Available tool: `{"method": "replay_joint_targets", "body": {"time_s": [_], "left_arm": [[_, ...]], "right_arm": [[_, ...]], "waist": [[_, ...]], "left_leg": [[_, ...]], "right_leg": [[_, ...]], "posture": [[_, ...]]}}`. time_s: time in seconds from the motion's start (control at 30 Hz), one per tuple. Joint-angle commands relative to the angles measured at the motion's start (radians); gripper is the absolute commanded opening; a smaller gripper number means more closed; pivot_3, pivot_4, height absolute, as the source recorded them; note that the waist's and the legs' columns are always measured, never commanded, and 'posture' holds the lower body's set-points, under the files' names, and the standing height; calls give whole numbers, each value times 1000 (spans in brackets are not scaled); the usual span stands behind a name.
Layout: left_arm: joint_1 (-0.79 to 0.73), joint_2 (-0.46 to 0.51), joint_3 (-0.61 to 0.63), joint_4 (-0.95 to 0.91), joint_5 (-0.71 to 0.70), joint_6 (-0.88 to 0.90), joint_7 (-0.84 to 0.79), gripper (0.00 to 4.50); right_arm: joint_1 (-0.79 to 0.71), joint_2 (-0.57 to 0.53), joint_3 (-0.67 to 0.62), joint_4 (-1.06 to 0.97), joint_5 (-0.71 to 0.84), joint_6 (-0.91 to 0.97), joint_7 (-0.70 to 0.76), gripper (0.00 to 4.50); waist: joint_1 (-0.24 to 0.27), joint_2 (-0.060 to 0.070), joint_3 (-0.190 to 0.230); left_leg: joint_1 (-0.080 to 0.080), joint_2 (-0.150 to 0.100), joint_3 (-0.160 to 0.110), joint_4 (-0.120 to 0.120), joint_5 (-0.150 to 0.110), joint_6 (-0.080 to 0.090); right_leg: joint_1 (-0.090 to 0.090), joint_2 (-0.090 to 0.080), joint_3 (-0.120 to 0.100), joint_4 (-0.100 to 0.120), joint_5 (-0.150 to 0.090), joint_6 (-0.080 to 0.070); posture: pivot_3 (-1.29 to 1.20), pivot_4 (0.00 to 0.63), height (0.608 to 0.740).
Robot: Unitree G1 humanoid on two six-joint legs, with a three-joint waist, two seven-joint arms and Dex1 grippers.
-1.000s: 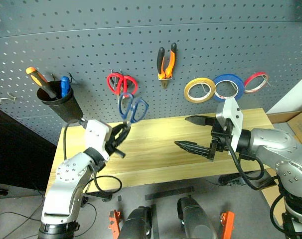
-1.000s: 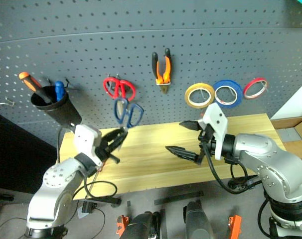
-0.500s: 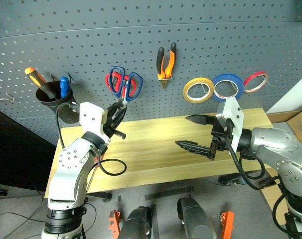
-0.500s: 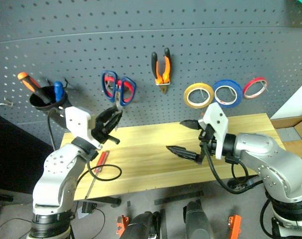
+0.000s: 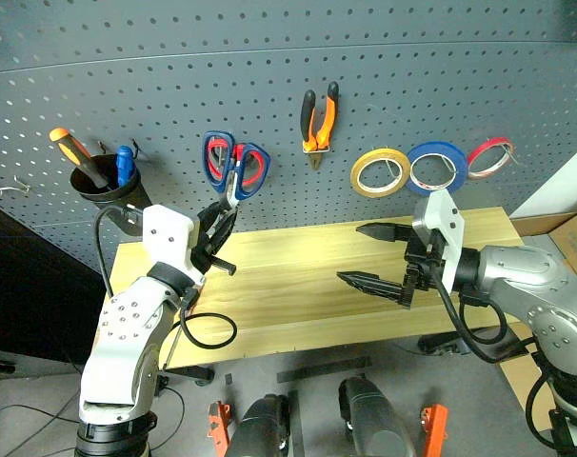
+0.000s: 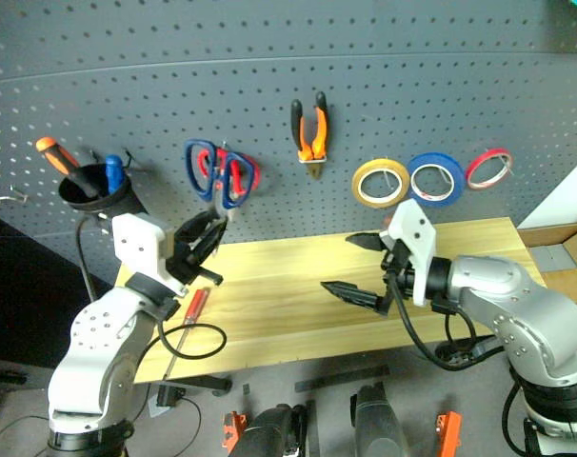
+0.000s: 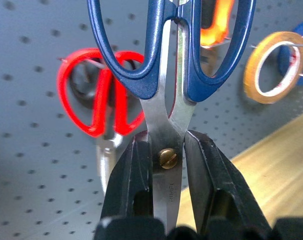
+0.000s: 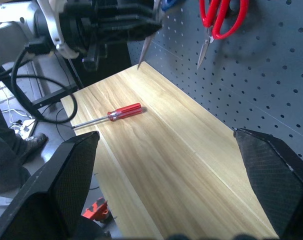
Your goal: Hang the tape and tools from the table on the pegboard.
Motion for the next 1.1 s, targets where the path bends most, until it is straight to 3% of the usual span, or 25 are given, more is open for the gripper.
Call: {"method": "replay_joint_targets", "body": {"time_s": [0.03, 0.6, 0.97, 1.1], "left_arm": [[-17, 0, 9, -19, -7, 5, 15, 630], [-105, -20, -37, 145, 1, 24, 22, 630], [-91, 10, -53, 165, 22, 65, 5, 4308], [-8, 69, -55, 196, 51, 176, 8, 4465]], "right_arm": [[-29, -3, -3, -7, 0, -32, 3, 4500], [-60, 15, -5, -8, 15, -48, -33, 4500], [-91, 42, -16, -4, 18, -62, -60, 4500], [-61, 46, 20, -16, 0, -22, -103, 4500]], "waist": [[1, 0, 0], [6, 0, 0], [6, 0, 0], [-4, 0, -1]], "left_leg": [[0, 0, 0, 0, 0, 0], [0, 0, 0, 0, 0, 0], [0, 0, 0, 1, 0, 0], [0, 0, 1, 1, 0, 0]], "right_leg": [[0, 0, 0, 0, 0, 0], [0, 0, 0, 0, 0, 0], [0, 0, 0, 1, 0, 0], [-1, 0, 0, 1, 0, 0]], "posture": [[-259, 211, 740], [-287, 213, 740], [-288, 208, 740], [-288, 208, 740]]}}
